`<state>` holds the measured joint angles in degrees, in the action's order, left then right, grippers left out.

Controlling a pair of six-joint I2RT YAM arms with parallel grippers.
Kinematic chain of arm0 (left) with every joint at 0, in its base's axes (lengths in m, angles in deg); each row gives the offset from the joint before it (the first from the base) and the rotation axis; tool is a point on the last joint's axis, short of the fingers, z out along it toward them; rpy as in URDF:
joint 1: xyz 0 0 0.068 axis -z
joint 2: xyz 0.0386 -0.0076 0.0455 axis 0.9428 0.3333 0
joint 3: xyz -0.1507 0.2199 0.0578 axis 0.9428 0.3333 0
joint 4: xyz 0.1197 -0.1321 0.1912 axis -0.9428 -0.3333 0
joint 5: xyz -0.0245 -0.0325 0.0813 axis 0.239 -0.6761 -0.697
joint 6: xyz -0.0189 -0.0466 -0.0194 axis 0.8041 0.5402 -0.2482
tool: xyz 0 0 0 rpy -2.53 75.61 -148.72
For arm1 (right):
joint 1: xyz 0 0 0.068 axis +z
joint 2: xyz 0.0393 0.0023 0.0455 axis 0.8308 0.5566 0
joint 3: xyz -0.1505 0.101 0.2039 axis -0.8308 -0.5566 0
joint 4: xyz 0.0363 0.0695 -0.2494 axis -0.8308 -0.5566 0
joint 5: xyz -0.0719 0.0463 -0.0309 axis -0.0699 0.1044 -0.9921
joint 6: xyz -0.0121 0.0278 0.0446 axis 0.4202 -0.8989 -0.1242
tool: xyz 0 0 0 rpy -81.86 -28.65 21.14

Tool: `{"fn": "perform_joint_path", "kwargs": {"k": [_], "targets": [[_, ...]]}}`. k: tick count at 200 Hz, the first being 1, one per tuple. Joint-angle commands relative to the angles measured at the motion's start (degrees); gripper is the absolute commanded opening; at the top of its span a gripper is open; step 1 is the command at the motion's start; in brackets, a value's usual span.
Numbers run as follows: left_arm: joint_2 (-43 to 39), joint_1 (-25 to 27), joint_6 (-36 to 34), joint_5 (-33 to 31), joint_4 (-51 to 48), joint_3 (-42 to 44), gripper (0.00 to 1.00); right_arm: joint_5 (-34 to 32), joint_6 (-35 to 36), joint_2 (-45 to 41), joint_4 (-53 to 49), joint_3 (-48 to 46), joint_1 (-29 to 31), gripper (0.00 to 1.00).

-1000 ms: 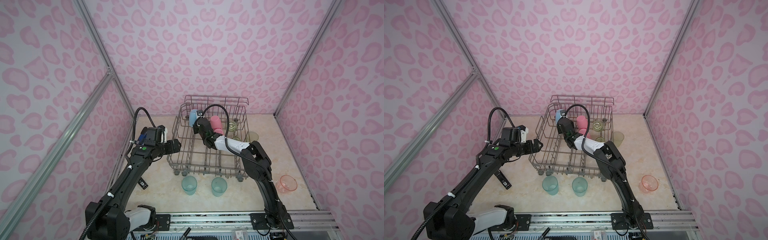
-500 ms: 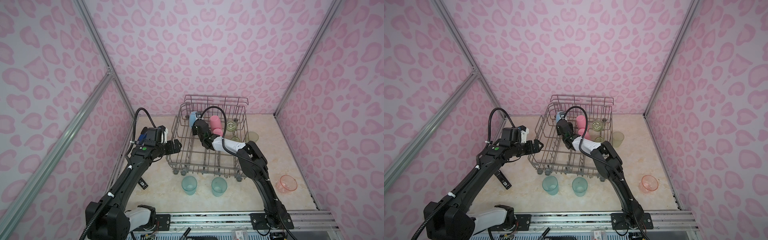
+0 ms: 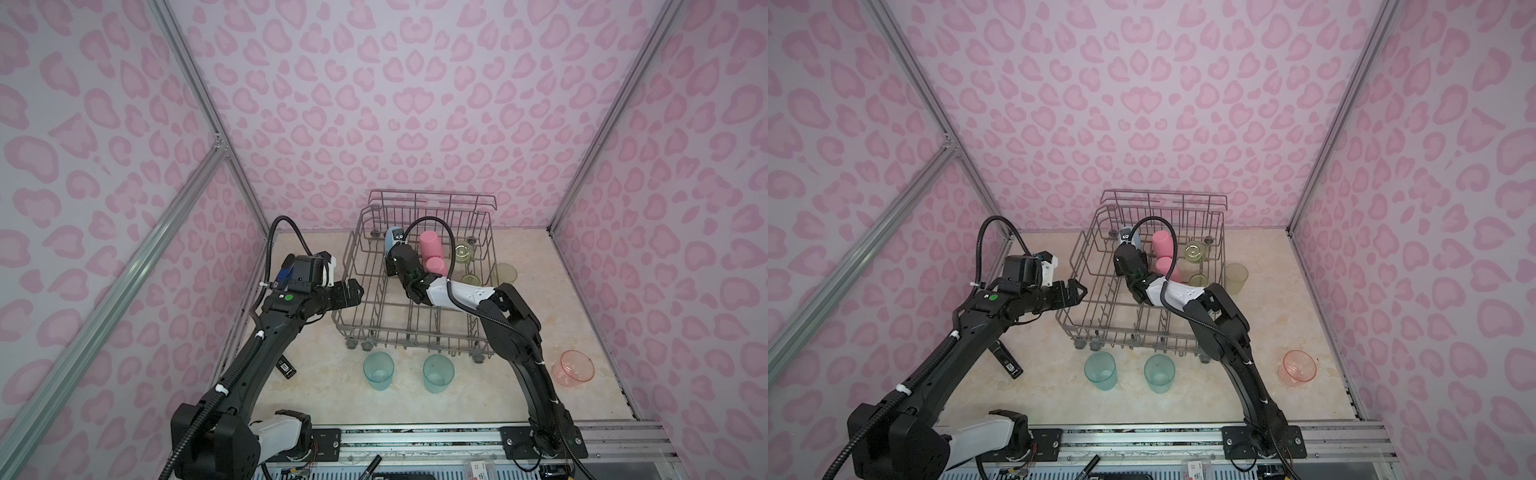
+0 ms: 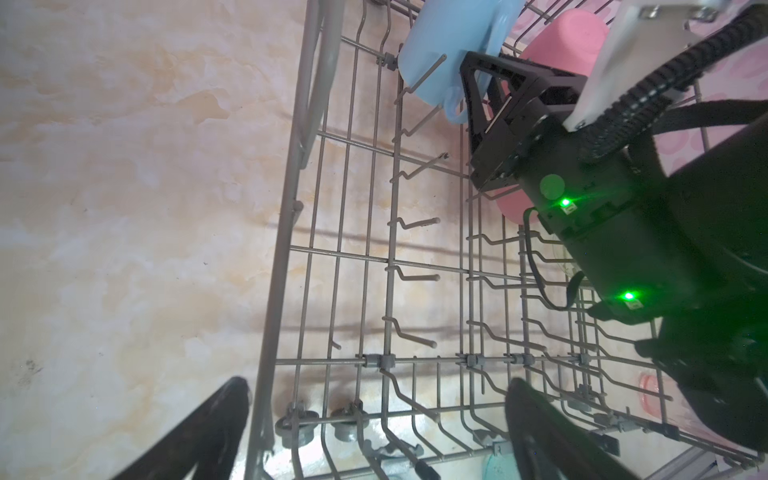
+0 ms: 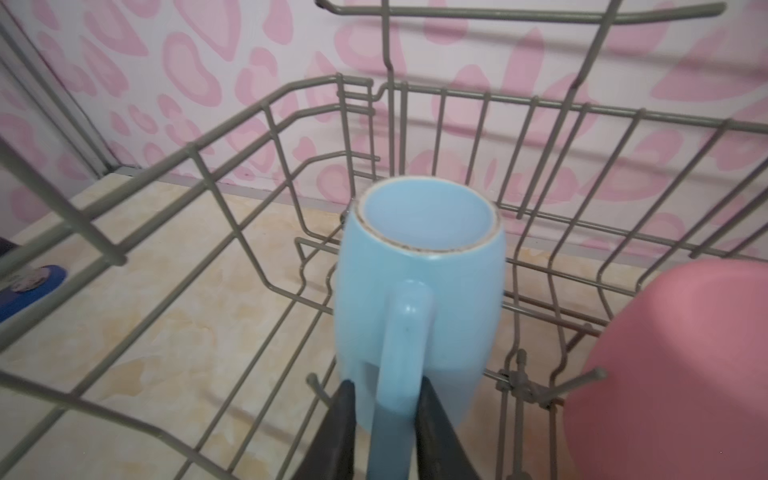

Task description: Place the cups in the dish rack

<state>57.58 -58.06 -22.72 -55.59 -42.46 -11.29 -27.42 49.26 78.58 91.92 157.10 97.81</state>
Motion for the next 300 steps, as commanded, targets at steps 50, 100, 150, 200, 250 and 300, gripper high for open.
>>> {"fn": "perform_joint_path", "kwargs": {"k": [50,100,150,200,250,300], "targets": [[-0.89,-0.07,0.05,0.46,1.71,0.54,0.98,4.60,-0.92,-4.03,-0.90,0.37,-0.05,0.56],[-1.15,-0.07,-0.03,0.36,1.68,0.51,0.98,6.20,-3.08,-10.48,-11.43,4.06,-0.19,0.75],[-1.33,-0.08,0.15,0.09,1.50,0.85,0.98,6.42,-4.52,-19.24,-23.77,3.25,-0.39,0.82],[-2.04,-0.08,0.85,-0.58,1.28,1.21,1.00,5.10,-6.18,-30.05,-36.03,-0.97,-3.01,0.80],[-4.69,0.11,2.61,-4.36,-1.69,1.35,0.94,6.15,-7.32,-40.55,-41.61,-8.83,-9.37,0.78],[-9.15,0.10,5.30,-15.55,-11.05,-2.06,0.91,7.43,-8.10,-47.63,-42.92,-18.17,-15.14,0.78]]}}
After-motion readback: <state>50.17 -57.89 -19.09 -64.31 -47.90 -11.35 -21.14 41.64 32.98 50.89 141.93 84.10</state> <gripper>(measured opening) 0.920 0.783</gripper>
